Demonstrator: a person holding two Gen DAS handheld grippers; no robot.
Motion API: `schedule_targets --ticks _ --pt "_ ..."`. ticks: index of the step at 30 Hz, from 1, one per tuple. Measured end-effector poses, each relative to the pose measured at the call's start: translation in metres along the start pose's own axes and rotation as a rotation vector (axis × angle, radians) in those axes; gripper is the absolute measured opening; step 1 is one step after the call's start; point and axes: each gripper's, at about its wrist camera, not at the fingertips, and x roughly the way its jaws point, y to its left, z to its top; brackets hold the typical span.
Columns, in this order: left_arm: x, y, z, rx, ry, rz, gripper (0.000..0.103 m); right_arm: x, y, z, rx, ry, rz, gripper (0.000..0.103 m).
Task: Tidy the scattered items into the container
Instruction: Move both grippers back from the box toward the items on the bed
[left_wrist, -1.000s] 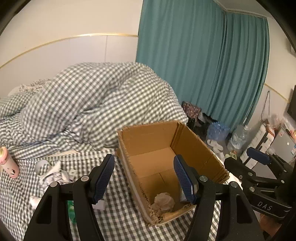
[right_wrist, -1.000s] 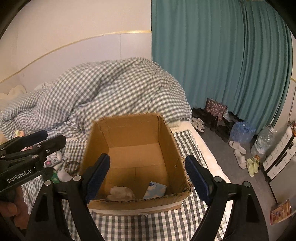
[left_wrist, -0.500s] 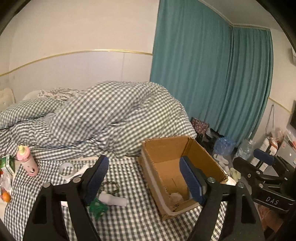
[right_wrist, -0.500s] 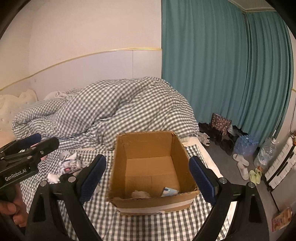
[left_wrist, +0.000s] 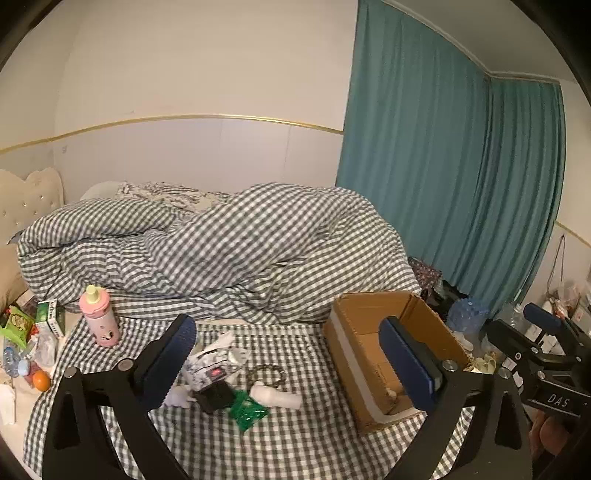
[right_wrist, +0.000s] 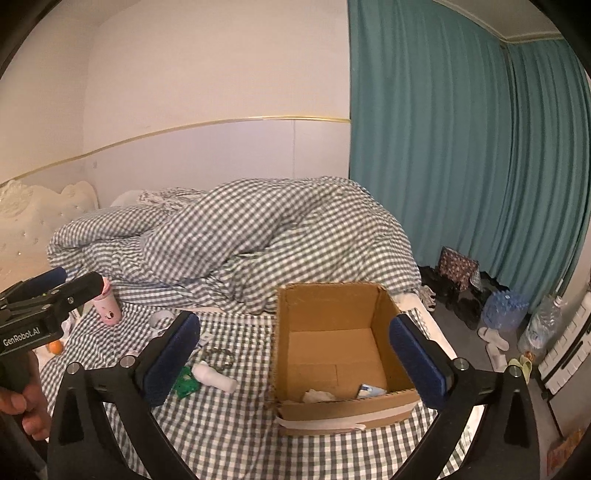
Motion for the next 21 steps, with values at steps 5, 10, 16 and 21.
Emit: schedule_targets --ticks 5,10,16,21 --pt "-0.013 0.022 -0.001 -0.019 -0.013 0.034 0.103 -0.005 0.020 0.005 -0.026 -0.011 0.027 0.103" --pt "-0.026 0.048 -0.003 -0.038 -0.025 0.082 0.103 -0.005 0.045 0.008 -0.057 -0.018 0.063 0.103" --pt "-0.039 0.081 -0.006 -0.070 -0.029 0.130 0.103 -0.001 0.075 0.008 -0.085 -0.021 0.105 0.103" --pt "-0.040 0.103 -0.010 -0.089 -0.023 0.156 0.103 0.006 0.098 0.006 -0.104 -0.011 0.139 0.103"
